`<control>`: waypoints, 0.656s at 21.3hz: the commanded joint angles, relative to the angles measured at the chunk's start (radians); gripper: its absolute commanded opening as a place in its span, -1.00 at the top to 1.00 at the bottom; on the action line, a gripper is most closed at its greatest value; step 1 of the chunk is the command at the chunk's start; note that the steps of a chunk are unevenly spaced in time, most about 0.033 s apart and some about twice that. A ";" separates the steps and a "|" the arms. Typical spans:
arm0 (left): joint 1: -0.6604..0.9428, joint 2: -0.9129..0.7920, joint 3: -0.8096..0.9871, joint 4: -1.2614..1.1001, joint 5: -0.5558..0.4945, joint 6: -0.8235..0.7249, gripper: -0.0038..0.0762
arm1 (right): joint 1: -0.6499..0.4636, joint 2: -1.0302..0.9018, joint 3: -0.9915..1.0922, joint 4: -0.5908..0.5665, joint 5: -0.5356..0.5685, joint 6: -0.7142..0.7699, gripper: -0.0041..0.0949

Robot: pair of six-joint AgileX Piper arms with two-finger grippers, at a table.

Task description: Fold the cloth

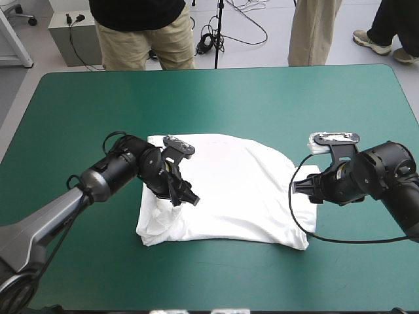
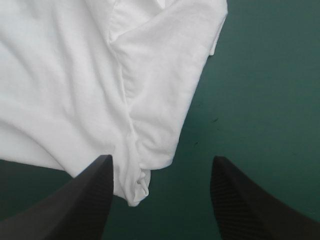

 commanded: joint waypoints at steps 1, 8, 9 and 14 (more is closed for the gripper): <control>0.003 -0.125 -0.031 0.145 0.013 -0.141 -0.10 | -0.004 -0.024 -0.030 -0.015 -0.066 0.016 -0.20; 0.256 -0.295 -0.031 0.161 0.172 -0.156 -0.10 | -0.135 0.065 -0.036 0.010 -0.117 -0.009 -0.20; 0.278 -0.315 -0.031 0.159 0.174 -0.156 -0.10 | -0.172 0.111 -0.055 0.028 -0.117 -0.041 -0.20; 0.283 -0.332 -0.031 0.159 0.175 -0.156 -0.10 | -0.218 0.298 -0.171 0.076 -0.117 -0.108 -0.20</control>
